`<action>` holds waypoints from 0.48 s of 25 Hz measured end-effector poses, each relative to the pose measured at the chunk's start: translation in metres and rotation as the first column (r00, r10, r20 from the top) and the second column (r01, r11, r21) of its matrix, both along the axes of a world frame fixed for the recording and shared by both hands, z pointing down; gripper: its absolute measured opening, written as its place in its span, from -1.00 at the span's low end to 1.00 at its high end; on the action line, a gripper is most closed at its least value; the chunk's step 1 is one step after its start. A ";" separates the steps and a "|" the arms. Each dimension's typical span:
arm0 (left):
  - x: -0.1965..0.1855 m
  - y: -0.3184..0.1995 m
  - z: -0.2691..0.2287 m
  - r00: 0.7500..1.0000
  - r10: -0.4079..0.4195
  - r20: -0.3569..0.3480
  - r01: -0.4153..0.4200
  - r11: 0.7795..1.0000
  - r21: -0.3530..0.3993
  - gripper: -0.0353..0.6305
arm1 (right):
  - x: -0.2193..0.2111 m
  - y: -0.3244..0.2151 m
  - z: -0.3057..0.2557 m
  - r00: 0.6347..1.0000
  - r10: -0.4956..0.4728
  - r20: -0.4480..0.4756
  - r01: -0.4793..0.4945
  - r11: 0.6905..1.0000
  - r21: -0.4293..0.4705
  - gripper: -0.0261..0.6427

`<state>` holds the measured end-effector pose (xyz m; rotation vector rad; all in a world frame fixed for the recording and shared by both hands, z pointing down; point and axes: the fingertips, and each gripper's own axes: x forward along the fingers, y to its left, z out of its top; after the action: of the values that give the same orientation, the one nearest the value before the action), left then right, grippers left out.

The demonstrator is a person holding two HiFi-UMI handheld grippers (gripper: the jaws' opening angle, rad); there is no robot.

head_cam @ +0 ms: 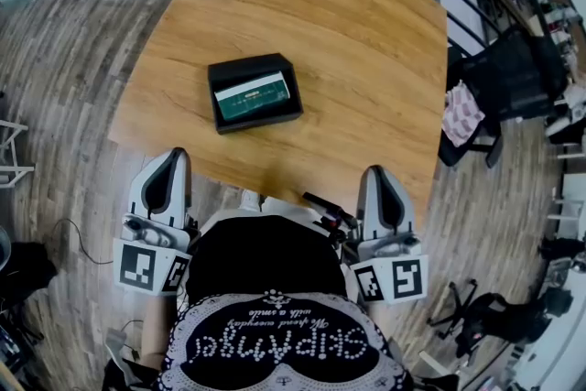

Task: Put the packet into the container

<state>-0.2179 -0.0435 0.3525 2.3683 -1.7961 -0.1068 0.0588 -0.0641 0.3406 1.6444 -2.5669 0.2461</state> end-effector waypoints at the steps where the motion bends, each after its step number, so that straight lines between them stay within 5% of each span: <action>1: 0.002 0.000 0.002 1.000 0.006 0.009 -0.006 1.000 -0.011 -0.81 | 0.000 0.000 0.000 1.000 0.001 -0.001 -0.001 1.000 0.001 -0.80; 12: 0.007 -0.007 0.007 1.000 0.017 -0.007 -0.018 0.999 -0.029 -0.81 | 0.004 0.000 0.003 1.000 0.009 -0.011 -0.009 1.000 -0.004 -0.80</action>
<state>-0.2110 -0.0503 0.3597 2.3602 -1.7614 -0.0859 0.0630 -0.0642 0.3434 1.6517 -2.5501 0.2426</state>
